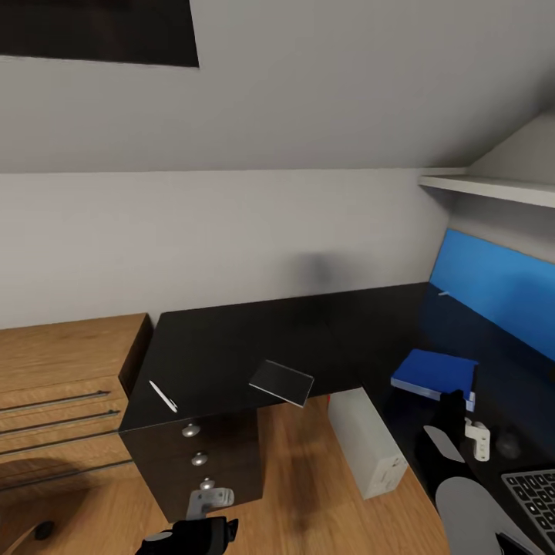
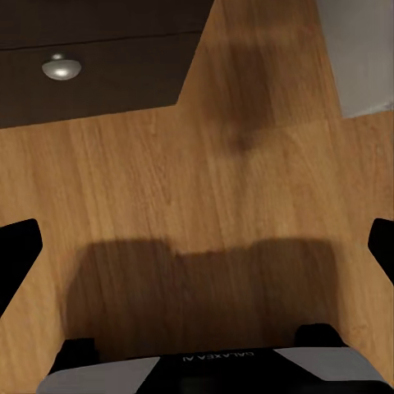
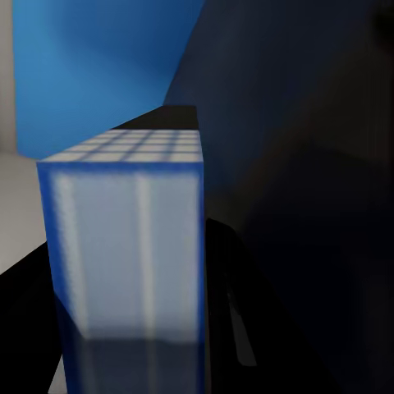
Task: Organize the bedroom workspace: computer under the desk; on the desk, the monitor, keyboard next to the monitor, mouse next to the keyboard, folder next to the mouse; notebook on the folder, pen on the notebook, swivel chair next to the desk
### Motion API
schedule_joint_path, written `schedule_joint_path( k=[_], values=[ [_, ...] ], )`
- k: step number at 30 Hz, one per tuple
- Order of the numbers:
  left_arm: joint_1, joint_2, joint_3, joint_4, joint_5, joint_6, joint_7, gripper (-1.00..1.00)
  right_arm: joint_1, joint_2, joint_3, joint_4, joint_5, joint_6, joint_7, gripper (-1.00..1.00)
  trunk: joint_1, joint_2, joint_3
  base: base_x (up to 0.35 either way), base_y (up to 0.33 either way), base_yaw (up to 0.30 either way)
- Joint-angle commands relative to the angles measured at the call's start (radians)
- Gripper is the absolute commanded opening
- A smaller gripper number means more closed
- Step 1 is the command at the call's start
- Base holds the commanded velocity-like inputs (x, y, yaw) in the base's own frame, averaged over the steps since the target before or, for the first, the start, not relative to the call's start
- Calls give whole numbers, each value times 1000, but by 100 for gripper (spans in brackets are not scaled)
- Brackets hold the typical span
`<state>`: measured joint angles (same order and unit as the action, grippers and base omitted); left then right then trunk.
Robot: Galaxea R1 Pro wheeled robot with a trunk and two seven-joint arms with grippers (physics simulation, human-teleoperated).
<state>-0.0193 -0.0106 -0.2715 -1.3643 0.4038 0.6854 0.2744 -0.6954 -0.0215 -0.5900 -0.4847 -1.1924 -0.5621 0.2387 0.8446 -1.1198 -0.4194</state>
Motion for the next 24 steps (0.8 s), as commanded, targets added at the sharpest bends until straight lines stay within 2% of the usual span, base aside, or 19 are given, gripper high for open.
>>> schedule_joint_path(
  k=[1, 8, 24],
  values=[
    [-1, 0, -1, -1, 11, 3, 9, 100, -1, 0, -1, 1, -10, 0, 10, -100, 4, -8, -4, 0, 0, 0],
    [-1, 0, 0, 4, 12, 3, 9, 100, -1, -1, -1, 1, -10, 0, 10, -100, 31, -57, -26, 0, 0, 0],
    [-1, 2, 0, 14, 11, 3, 8, 100, -1, -2, -1, 2, -10, -2, -4, -100, 31, -57, -26, 0, 0, 0]
  ],
)
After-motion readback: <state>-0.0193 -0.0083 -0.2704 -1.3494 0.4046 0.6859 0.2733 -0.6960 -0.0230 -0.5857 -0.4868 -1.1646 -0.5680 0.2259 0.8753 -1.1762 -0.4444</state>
